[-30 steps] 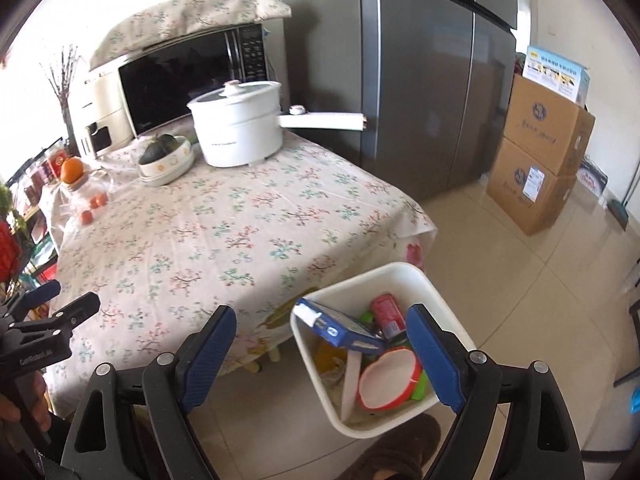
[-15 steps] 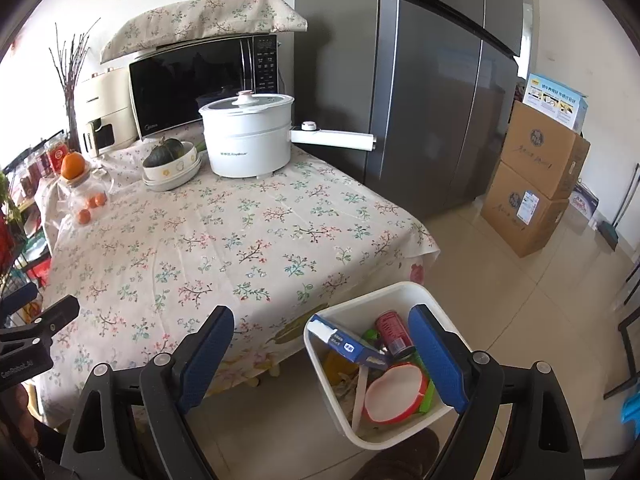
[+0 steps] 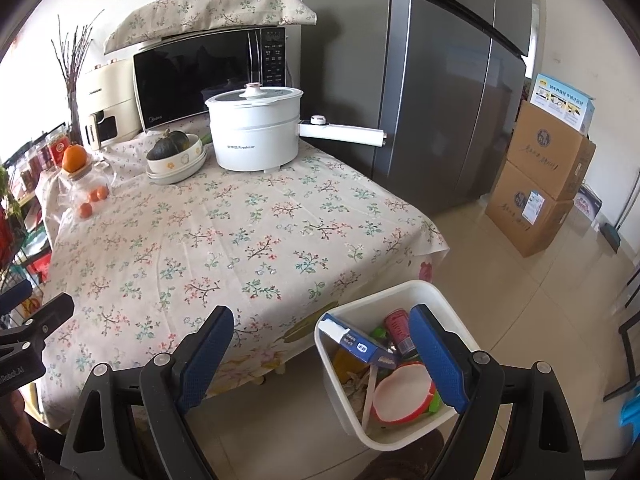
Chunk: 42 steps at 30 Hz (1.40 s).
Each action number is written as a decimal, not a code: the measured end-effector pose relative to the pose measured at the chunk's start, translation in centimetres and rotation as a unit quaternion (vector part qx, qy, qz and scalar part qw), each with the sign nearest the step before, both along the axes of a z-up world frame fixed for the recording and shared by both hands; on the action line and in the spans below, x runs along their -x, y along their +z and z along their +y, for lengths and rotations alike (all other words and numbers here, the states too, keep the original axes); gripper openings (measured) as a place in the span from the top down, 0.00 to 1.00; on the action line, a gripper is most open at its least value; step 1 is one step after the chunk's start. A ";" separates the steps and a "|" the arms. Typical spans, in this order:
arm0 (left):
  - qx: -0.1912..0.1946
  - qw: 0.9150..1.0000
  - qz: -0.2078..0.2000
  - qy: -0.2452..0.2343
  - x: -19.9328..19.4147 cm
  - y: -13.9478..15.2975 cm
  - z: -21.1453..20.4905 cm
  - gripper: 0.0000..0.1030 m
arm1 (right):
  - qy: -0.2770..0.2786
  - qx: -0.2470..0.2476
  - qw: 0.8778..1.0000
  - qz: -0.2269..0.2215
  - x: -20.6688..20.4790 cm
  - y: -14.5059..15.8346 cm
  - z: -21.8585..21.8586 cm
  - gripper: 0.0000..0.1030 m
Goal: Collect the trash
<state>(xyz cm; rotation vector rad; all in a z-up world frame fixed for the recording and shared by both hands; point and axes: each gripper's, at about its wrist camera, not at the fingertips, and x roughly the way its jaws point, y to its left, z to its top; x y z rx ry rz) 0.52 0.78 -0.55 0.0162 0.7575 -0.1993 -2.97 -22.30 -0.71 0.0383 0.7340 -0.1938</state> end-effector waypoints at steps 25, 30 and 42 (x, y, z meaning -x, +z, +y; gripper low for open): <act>0.004 1.000 -0.010 0.011 0.6 0.7 -0.1 0.01 | -0.005 0.002 1.000 -0.002 -0.3 0.1 0.5 0.12; 0.003 1.000 -0.009 0.009 0.7 0.6 -0.3 0.01 | -0.006 0.000 1.000 0.001 -0.3 0.0 0.2 0.12; 0.008 1.000 0.005 0.008 0.5 0.5 -0.3 0.01 | -0.003 -0.003 1.000 0.006 -0.3 -0.2 0.4 0.12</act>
